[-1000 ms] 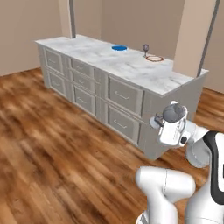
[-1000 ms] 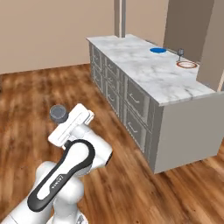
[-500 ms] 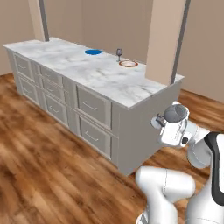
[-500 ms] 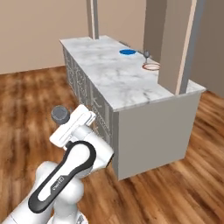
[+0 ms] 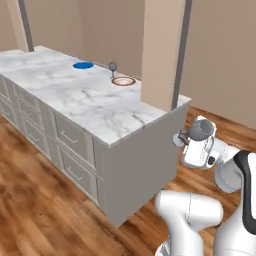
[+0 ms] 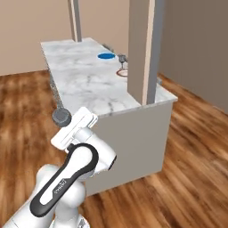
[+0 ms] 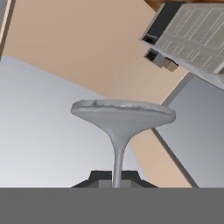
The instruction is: Retrieve the wine glasses from the counter and place one next to each plate.
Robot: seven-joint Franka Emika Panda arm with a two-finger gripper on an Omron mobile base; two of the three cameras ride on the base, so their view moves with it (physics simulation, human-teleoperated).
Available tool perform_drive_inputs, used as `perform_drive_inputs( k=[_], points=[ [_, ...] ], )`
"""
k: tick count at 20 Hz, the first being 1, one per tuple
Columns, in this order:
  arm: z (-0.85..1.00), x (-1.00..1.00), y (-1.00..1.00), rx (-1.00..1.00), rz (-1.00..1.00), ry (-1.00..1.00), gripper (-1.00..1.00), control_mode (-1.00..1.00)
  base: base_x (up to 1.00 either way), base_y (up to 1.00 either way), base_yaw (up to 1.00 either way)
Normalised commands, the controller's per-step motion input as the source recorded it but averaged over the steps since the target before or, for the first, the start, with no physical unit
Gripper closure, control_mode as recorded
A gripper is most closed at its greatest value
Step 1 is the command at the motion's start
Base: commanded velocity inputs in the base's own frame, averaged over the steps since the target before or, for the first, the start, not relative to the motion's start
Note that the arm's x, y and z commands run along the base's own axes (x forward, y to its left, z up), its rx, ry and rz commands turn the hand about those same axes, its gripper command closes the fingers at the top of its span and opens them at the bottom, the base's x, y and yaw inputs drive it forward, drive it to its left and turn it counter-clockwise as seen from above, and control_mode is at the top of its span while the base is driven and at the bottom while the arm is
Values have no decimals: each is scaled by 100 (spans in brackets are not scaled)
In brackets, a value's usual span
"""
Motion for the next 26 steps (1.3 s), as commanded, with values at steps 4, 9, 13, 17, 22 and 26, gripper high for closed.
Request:
perform_drive_inputs(
  k=[4, 9, 13, 17, 22, 26],
  points=[
    [0, 0, 0, 0, 0, 0, 100, 100, 96, -100, 0],
    [0, 0, 0, 0, 0, 0, 100, 100, 100, -100, 0],
    [0, 0, 0, 0, 0, 0, 100, 100, 100, -100, 0],
    [0, 0, 0, 0, 0, 0, 100, 100, 100, -100, 0],
    [0, 0, 0, 0, 0, 0, 100, 100, 100, -100, 4],
    [0, 0, 0, 0, 0, 0, 100, 100, 100, -100, 8]
  ],
)
